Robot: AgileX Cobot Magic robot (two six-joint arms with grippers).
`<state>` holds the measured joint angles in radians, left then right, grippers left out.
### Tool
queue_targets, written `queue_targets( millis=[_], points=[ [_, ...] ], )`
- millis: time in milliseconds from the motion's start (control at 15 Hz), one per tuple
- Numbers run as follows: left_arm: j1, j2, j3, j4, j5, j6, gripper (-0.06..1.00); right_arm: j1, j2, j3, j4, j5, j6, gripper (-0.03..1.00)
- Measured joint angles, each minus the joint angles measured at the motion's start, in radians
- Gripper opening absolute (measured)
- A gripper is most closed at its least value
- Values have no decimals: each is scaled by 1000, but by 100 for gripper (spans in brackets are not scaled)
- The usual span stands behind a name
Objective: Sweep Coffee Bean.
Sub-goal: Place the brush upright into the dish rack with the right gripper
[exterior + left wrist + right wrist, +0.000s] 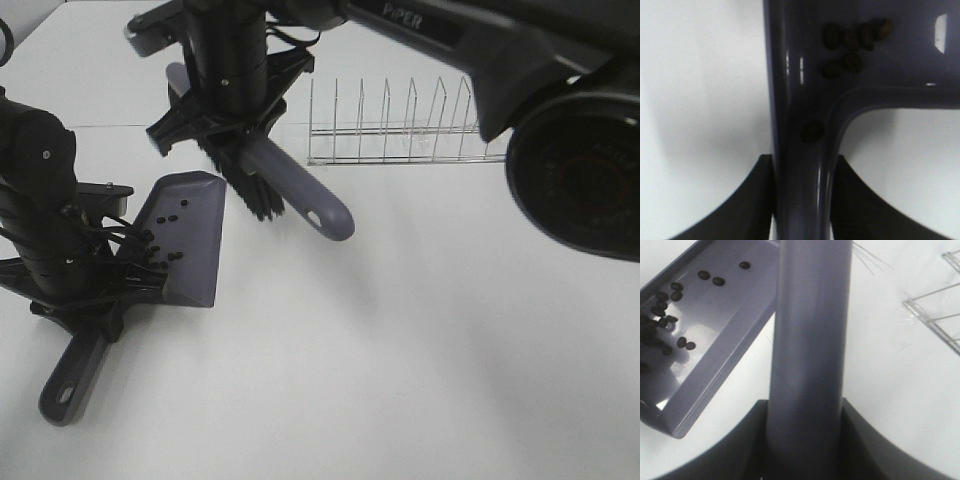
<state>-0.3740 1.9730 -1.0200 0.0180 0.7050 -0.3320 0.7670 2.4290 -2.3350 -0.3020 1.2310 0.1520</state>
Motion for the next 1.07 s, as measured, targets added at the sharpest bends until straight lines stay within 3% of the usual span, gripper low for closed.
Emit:
queue_targets(
  millis=[467, 1067],
  points=[
    [0, 0, 0, 0, 0, 0, 26, -212, -200, 31, -4, 2, -27, 36],
    [0, 2, 0, 0, -1, 0, 26, -557, -519, 501, 3, 2, -27, 36]
  ],
)
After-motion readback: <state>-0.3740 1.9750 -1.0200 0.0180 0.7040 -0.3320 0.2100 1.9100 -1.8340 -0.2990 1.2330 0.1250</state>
